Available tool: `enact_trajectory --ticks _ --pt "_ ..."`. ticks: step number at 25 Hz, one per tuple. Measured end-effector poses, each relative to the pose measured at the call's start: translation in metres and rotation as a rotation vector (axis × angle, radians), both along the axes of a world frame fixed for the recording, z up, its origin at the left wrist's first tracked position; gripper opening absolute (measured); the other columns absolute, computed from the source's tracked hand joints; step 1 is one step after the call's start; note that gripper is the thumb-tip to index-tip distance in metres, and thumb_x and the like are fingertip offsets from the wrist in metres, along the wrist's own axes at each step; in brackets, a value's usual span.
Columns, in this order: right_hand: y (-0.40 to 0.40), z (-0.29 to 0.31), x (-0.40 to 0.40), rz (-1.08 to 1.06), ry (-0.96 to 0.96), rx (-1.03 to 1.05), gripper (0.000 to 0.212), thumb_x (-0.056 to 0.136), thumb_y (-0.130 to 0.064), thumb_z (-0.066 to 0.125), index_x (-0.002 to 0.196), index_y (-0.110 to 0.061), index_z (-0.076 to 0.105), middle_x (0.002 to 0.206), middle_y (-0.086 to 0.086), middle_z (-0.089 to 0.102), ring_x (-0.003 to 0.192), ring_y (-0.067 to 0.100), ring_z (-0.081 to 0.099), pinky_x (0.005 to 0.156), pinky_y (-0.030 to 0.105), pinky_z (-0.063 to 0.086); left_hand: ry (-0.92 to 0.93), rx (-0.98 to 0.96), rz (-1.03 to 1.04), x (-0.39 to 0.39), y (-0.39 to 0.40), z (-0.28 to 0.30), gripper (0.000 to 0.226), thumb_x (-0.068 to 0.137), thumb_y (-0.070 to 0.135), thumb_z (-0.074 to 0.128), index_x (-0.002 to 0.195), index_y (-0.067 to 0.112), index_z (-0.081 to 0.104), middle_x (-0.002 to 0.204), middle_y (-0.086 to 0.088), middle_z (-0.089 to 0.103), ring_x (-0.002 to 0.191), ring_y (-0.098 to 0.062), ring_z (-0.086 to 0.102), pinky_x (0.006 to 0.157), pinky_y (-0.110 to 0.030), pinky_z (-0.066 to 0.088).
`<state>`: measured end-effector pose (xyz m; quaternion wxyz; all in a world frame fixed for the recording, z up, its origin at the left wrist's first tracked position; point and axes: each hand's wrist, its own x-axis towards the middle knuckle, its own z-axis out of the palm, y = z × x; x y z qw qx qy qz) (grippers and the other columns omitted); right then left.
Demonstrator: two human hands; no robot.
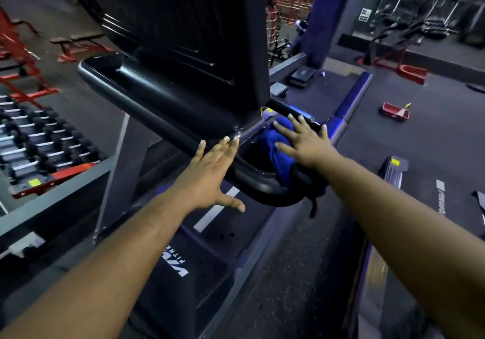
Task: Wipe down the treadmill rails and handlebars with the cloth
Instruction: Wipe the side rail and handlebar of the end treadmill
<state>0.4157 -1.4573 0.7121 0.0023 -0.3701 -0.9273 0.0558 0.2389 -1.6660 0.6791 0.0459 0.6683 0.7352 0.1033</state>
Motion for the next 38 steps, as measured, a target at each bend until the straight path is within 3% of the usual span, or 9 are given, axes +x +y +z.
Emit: enact_trajectory --ticks 5,8,10,12,18,22,27,31,38 --pt "-0.040 0.002 -0.056 -0.070 -0.039 -0.100 0.079 0.096 -0.063 0.029 0.157 -0.025 -0.005 0.164 0.014 -0.014 0.153 0.027 -0.011 0.121 0.054 -0.003 -0.074 0.000 0.005 0.004 0.000 -0.002 0.150 0.052 0.089 0.061 0.148 0.024 -0.034 0.158 0.006 -0.027 0.144 -0.003 -0.032 0.120 -0.043 -0.020" --pt "-0.079 -0.001 -0.027 0.160 0.037 -0.094 0.073 0.099 -0.060 0.028 0.157 -0.019 0.014 0.154 0.018 0.038 0.146 0.027 0.029 0.121 0.042 0.016 -0.077 -0.001 -0.004 0.002 0.002 -0.003 0.152 0.047 0.091 0.058 0.148 0.023 -0.034 0.161 0.007 -0.025 0.144 -0.002 -0.030 0.121 -0.045 -0.018" --pt "-0.088 0.003 -0.013 0.222 0.086 0.054 0.055 0.099 -0.057 0.031 0.135 -0.020 0.050 0.111 0.010 0.069 0.113 0.030 0.059 0.099 0.041 0.038 -0.101 -0.003 -0.011 0.000 0.002 -0.005 0.154 0.044 0.092 0.057 0.149 0.023 -0.032 0.164 0.005 -0.022 0.144 0.000 -0.031 0.120 -0.044 -0.020" --pt "-0.090 0.009 -0.026 0.163 0.018 0.115 0.046 0.097 -0.061 0.029 0.089 -0.024 0.056 0.088 0.004 0.066 0.093 0.030 0.062 0.078 0.041 0.039 -0.138 -0.001 -0.028 -0.003 0.002 -0.005 0.155 0.044 0.091 0.060 0.149 0.025 -0.033 0.165 0.002 -0.020 0.145 0.000 -0.030 0.120 -0.045 -0.020" --pt "-0.070 0.005 -0.009 0.331 0.160 0.080 0.041 0.095 -0.061 0.036 0.083 -0.025 0.051 0.084 -0.002 0.063 0.087 0.025 0.060 0.084 0.041 0.040 -0.139 -0.002 -0.058 -0.009 0.002 -0.005 0.152 0.046 0.091 0.059 0.147 0.029 -0.035 0.166 0.001 -0.018 0.148 -0.004 -0.026 0.121 -0.047 -0.017" --pt "-0.025 -0.011 0.049 0.568 0.356 0.115 0.050 0.094 -0.055 0.041 0.131 -0.024 0.055 0.124 -0.001 0.059 0.118 0.020 0.053 0.107 0.046 0.032 -0.136 0.005 -0.049 -0.008 0.002 -0.007 0.148 0.051 0.089 0.058 0.147 0.028 -0.036 0.165 0.002 -0.021 0.145 -0.002 -0.030 0.120 -0.045 -0.019" --pt "0.014 -0.002 -0.009 -0.071 0.110 -0.013 0.071 0.093 -0.063 0.037 0.155 -0.035 0.019 0.167 0.002 0.005 0.153 0.022 0.008 0.119 0.062 0.008 -0.130 0.012 -0.032 -0.002 0.005 -0.010 0.148 0.050 0.093 0.052 0.144 0.026 -0.041 0.163 0.002 -0.027 0.145 -0.005 -0.033 0.119 -0.049 -0.021" --pt "-0.040 -0.001 -0.060 -0.062 0.027 -0.063 0.079 0.097 -0.057 0.036 0.158 -0.024 -0.002 0.164 0.010 -0.017 0.153 0.024 -0.007 0.122 0.053 0.003 -0.151 0.041 -0.034 0.000 0.002 -0.009 0.147 0.053 0.090 0.056 0.146 0.025 -0.038 0.157 0.010 -0.034 0.140 0.000 -0.038 0.116 -0.043 -0.027" --pt "-0.069 -0.018 0.039 0.329 0.333 0.128 0.056 0.095 -0.052 0.033 0.144 -0.027 0.045 0.142 0.003 0.052 0.132 0.022 0.047 0.109 0.046 0.034 -0.136 0.023 -0.047 -0.005 0.000 -0.007 0.143 0.050 0.099 0.042 0.147 0.029 -0.036 0.163 0.005 -0.023 0.145 -0.002 -0.031 0.120 -0.046 -0.020"
